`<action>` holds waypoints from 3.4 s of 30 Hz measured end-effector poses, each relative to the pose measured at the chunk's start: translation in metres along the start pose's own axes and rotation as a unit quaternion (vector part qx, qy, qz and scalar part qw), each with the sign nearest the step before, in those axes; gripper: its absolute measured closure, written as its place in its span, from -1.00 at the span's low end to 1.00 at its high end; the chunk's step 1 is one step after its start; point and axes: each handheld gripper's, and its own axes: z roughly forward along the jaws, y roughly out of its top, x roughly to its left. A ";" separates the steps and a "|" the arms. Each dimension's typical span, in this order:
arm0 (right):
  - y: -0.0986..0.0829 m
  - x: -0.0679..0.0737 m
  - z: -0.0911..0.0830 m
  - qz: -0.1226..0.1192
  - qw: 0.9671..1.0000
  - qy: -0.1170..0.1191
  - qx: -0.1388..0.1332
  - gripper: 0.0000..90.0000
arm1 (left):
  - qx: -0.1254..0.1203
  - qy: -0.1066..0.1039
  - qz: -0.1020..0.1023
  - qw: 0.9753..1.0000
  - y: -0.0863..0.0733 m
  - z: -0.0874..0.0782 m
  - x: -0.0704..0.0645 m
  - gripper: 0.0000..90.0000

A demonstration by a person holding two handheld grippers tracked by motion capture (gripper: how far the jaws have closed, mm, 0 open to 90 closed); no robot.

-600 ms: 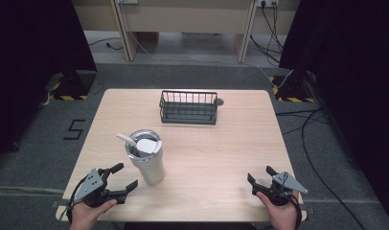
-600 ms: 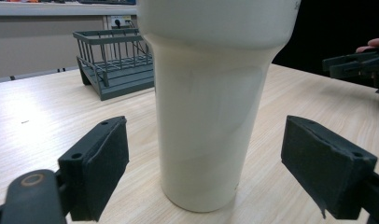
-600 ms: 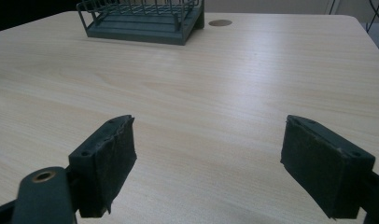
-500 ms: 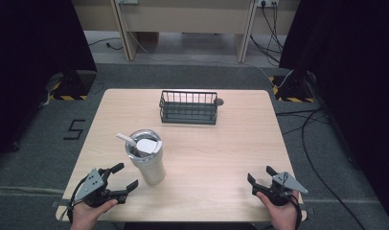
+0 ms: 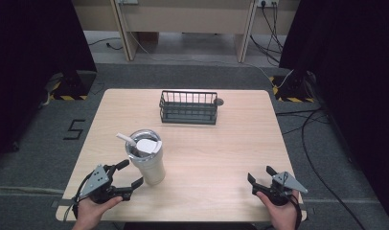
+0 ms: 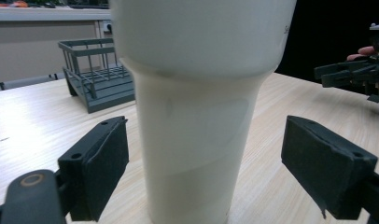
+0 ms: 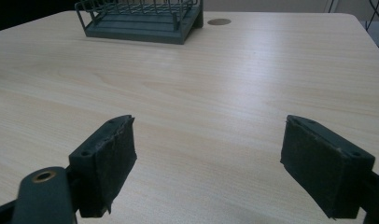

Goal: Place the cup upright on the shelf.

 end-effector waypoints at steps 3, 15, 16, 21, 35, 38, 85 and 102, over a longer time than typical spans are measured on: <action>0.000 0.000 0.000 -0.002 1.000 0.000 0.001 -0.59 | 0.003 -0.001 0.001 1.000 0.001 0.005 0.000 -0.68; 0.000 0.000 0.000 -0.003 1.000 0.001 0.001 -0.59 | 0.015 -0.004 -0.007 1.000 0.000 0.023 0.008 -0.68; 0.000 0.000 0.000 -0.004 1.000 0.001 0.001 -0.59 | 0.016 -0.005 -0.006 1.000 0.001 0.024 0.008 -0.68; 0.000 0.000 0.001 -0.004 1.000 0.001 0.002 -0.59 | 0.016 -0.014 -0.005 1.000 0.003 0.032 0.009 -0.69; 0.000 0.000 0.001 -0.004 1.000 0.001 0.002 -0.59 | 0.018 -0.010 -0.021 1.000 0.004 0.053 0.008 -0.85; 0.000 0.000 0.001 -0.005 1.000 0.001 0.003 -0.59 | 0.017 -0.011 -0.024 1.000 0.002 0.056 0.009 -0.85; 0.000 -0.001 0.001 0.000 1.000 0.003 0.004 -0.59 | 0.022 -0.019 0.017 0.999 0.023 0.067 0.008 -0.77; 0.000 -0.001 0.001 0.002 1.000 0.003 0.005 -0.59 | 0.012 -0.014 0.020 1.000 0.043 0.077 0.016 -0.77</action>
